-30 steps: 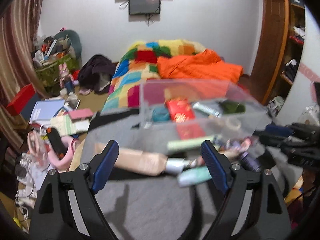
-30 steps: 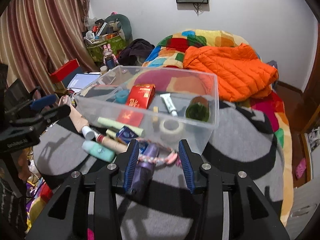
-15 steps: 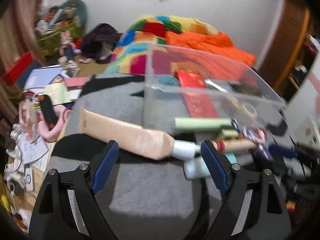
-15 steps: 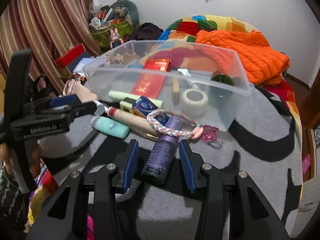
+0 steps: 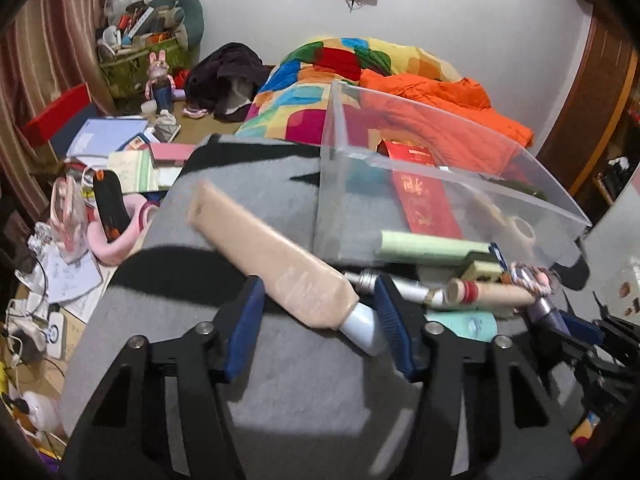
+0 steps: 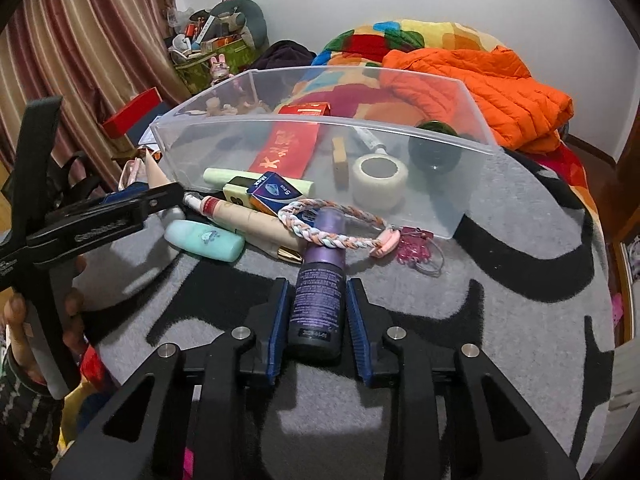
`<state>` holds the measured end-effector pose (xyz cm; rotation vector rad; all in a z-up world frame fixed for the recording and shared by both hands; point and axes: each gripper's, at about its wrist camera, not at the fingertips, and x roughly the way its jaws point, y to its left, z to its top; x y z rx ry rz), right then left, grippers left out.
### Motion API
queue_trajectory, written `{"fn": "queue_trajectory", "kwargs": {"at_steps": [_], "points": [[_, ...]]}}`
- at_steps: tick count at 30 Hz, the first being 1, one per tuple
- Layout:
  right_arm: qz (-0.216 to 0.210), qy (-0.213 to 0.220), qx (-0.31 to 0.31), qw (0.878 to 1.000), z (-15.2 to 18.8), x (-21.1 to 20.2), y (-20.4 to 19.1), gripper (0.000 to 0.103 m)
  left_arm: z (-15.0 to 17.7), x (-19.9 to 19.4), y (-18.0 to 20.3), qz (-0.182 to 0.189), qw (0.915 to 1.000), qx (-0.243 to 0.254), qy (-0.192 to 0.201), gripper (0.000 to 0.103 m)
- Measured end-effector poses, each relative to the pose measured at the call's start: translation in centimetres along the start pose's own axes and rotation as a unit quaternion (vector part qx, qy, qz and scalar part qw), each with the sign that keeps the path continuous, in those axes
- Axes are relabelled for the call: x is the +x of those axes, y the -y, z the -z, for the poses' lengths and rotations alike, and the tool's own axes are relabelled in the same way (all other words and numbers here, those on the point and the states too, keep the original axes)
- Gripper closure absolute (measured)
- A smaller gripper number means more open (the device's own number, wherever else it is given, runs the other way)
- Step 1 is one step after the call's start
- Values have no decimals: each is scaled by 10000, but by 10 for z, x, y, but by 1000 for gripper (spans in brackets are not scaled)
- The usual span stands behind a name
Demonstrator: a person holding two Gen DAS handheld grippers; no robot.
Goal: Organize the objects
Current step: 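Release the beige tube with the left gripper while the right grasps the purple bottle, then carry the beige tube to the box with the left gripper while the right drops the purple bottle in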
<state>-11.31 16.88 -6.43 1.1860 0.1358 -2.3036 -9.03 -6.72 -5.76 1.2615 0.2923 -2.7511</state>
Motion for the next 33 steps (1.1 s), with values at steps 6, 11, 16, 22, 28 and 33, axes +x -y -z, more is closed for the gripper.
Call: {"fn": "queue_trajectory", "kwargs": {"at_steps": [6,11,16,22,28,33], "points": [[97,61,-70,9999,5,-7,0,80,20,-24,-13,-19,9998,165,71,71],[114,132,-64,9998,14,-14,2,80,42,-42,-23,-120,9996,236,26,82],[123,189,-113,9997,24,-23,0,80,47,-53,-28,11,9997,241,-74,82],[178,149,-167,9996,18,-20,-3,80,38,-42,-38,-44,10000,29,-35,74],[264,73,-199,9994,10,-6,-6,79,39,-34,-31,-337,9989,215,253,78],[312,142,-307,9989,21,-13,-10,80,52,-48,-27,-337,9981,402,315,81]]}}
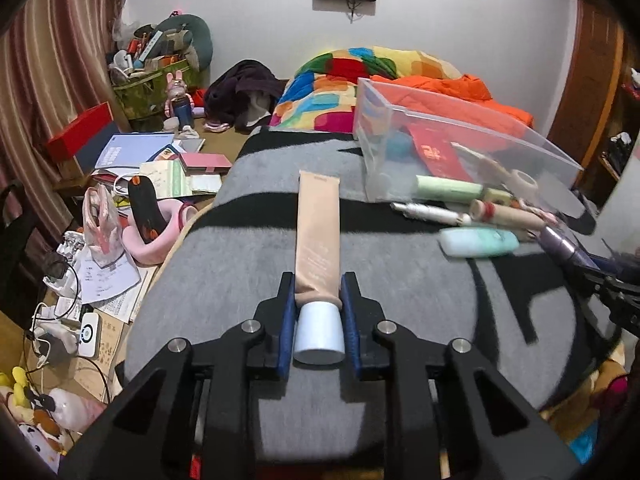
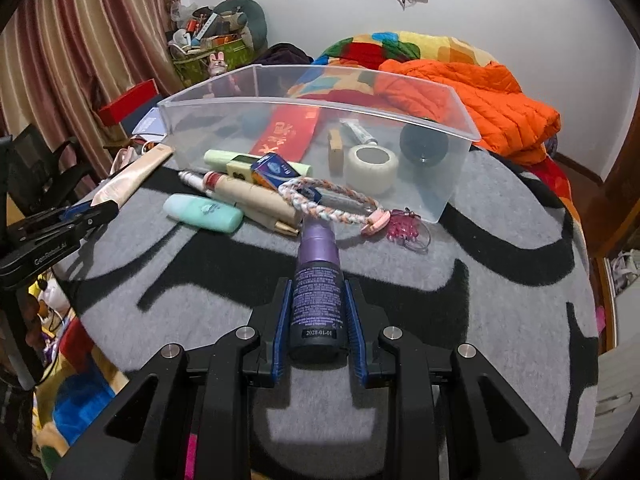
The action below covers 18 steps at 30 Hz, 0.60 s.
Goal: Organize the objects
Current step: 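Carry the beige tube to the box with the left gripper while the right drops the purple bottle in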
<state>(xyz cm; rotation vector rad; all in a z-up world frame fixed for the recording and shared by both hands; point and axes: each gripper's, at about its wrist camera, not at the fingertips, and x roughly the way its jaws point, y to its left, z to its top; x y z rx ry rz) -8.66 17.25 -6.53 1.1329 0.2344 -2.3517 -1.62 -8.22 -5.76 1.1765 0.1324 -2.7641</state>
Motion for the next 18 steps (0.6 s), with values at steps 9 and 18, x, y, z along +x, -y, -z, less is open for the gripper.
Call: {"fn": "queue_trajectory", "kwargs": {"at_steps": [9,18], "points": [[-122,340,156,9992,5,-32,2,80,2,-44,-9,216,9989,-183,365,83],[-299,904,239,9952,-20,-63,2,80,-30,-73,6,481,9938,17,998,83]]}}
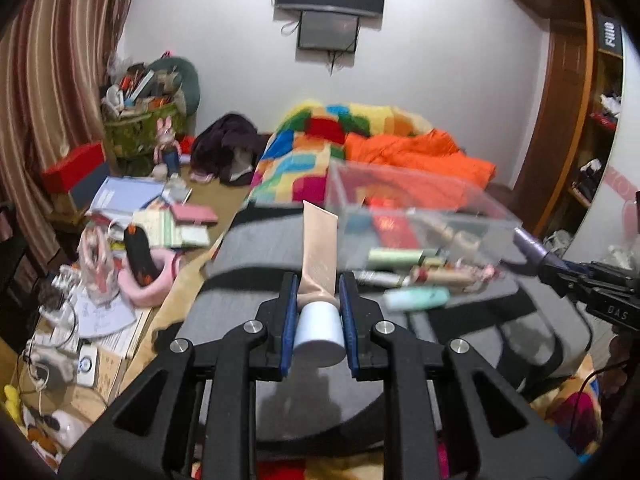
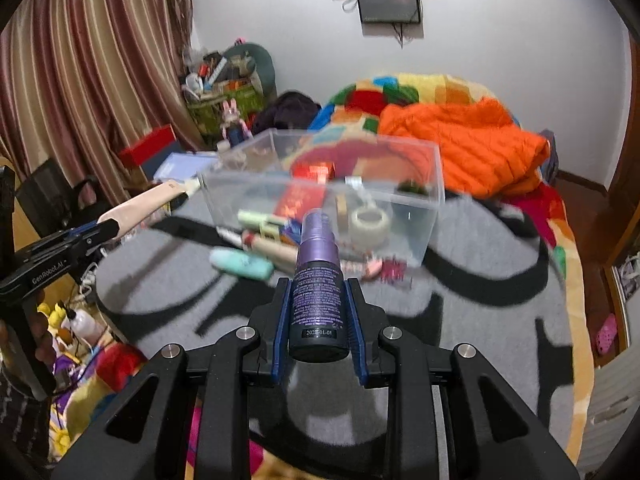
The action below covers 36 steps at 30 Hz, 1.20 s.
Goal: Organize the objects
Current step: 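Carry the beige tube to the box with the left gripper while the right drops the purple bottle in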
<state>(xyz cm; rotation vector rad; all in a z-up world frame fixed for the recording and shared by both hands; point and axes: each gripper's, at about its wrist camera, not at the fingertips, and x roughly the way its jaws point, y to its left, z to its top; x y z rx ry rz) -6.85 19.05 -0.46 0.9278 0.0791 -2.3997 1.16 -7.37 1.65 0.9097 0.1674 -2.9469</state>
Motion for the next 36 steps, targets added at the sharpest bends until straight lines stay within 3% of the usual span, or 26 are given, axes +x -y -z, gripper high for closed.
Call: {"fn": "queue_trajectory", "kwargs": {"at_steps": [5,11,20,22,28,36], "points": [[27,250,-1,9997,-26,1,4,80,-25,4,12,251,9994,102,205,83],[68,379,171,9991,-59,17,21,80,-50,42,25,589,9982,128,14,83],[101,-118,518,9985,-88,79,48,80,-71,122,34,1152,9900,-82,-808,83],[100,-271,513,9983,-90,94,50,80,-75,134,38,1169,9890,-37,-909,83],[377,-612,178,9973,-90,134,41,80,-78,162,65,761,9907,479,-1021,83],[637,-539,-289,9961,-86,124,28,77,-77,156,76,699,9912,695,-884,82]]}}
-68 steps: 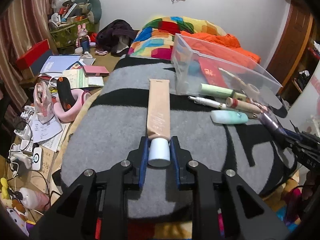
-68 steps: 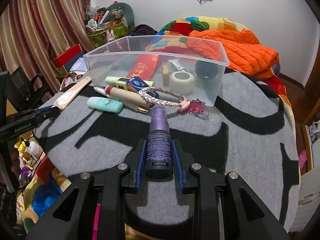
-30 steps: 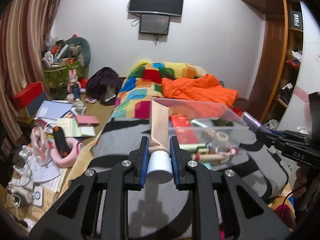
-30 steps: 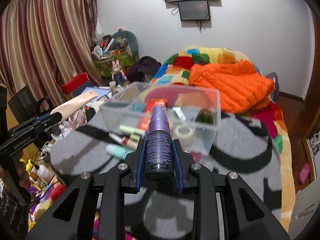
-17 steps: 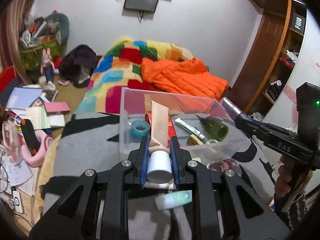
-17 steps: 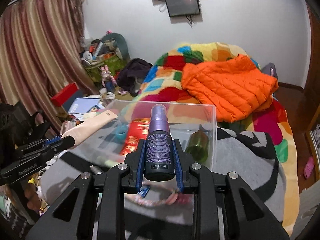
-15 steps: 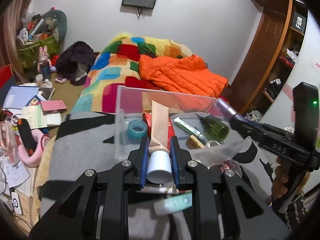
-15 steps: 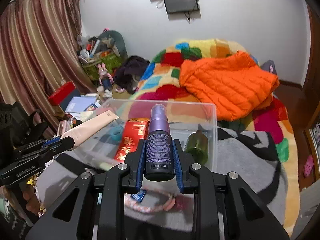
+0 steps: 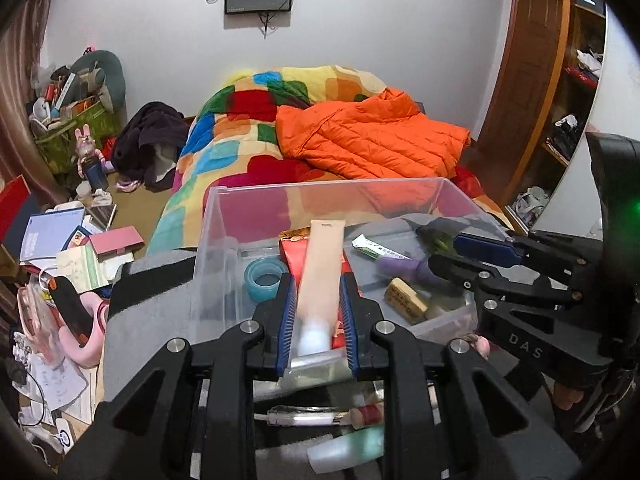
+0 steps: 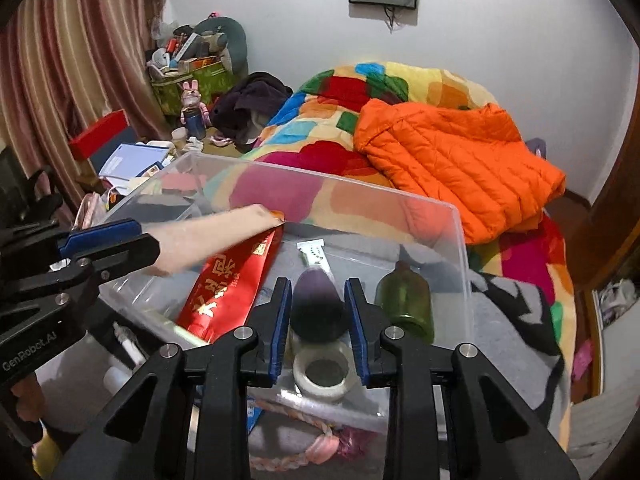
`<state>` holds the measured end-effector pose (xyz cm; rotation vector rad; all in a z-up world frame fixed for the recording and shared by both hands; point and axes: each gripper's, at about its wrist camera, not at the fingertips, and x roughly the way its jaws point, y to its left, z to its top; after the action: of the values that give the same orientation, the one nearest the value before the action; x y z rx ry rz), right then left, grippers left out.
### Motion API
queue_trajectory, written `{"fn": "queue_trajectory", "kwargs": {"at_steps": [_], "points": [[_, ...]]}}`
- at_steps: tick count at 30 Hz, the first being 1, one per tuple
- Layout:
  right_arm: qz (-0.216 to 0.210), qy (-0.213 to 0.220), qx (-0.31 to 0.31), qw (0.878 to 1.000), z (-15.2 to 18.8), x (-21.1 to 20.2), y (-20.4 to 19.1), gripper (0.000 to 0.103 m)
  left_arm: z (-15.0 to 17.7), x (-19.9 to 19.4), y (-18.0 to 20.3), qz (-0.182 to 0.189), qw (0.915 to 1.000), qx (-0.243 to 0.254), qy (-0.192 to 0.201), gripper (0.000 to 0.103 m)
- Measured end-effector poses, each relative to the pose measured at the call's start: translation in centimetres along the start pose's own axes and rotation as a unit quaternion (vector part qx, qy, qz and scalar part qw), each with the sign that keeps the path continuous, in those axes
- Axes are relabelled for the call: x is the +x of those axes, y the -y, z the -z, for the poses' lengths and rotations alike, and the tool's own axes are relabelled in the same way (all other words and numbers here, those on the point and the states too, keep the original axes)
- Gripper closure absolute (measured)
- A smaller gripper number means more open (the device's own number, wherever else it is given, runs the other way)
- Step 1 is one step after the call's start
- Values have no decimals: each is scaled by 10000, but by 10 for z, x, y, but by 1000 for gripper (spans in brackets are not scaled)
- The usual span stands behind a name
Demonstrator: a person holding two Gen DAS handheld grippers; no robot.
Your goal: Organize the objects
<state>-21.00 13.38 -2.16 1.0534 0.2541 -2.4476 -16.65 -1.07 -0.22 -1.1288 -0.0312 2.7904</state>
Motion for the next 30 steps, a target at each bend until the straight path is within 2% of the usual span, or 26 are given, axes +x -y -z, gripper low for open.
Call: {"fn": "queue_trajectory", "kwargs": {"at_steps": [4,6,10,12,15,18,23,30], "points": [[-192,87,78,9997,2,-16,3,77,2,-11,2,-54,9999,85,69,73],[-229,132,97,9996,3,-25,6,76,5,-21,4,-73,9998,114,147,62],[-236,255,70,9994,12,-46,10,72,13,-40,6,-158,9992,175,310,46],[-253,307,76,9992,17,-55,13,71,19,-49,9,-179,9989,224,380,32],[-429,286,155,9985,27,-68,19,71,31,-57,12,-244,9985,288,404,22],[-364,272,140,9989,37,-74,22,70,44,-58,15,-282,9986,334,283,15],[-64,150,92,9998,59,-75,30,61,66,-49,16,-273,9992,281,-91,11],[-88,-421,133,9990,82,-47,42,61,91,-29,21,-326,9965,307,-702,9]]}}
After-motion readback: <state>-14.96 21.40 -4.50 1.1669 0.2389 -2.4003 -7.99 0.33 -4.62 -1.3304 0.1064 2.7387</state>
